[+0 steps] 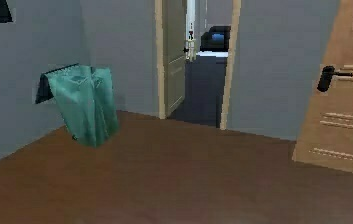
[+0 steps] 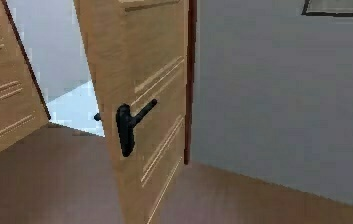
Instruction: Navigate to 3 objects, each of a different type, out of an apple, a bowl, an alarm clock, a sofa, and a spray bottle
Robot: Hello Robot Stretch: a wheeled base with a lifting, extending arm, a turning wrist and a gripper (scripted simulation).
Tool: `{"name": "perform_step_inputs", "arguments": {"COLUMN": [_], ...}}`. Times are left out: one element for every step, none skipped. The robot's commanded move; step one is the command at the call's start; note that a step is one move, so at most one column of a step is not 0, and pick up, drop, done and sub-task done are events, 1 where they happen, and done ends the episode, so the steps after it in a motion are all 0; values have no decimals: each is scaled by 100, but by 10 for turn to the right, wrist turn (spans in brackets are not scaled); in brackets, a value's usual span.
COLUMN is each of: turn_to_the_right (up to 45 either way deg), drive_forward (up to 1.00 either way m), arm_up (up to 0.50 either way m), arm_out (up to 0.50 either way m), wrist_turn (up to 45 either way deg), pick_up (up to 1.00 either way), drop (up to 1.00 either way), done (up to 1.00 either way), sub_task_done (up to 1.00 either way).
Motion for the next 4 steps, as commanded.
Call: {"name": "perform_step_inputs", "arguments": {"turn_to_the_right": [0,0,60,0], "drive_forward": [100,100,0,40], "arm_up": [0,0,0,0], "arm_out": [0,0,0,0], "wrist_turn": [0,0,0,0], "pick_up": [0,0,0,0], "drop": [0,0,0,0], "done": [0,0,0,0], "sub_task_done": [0,0,0,0]}}
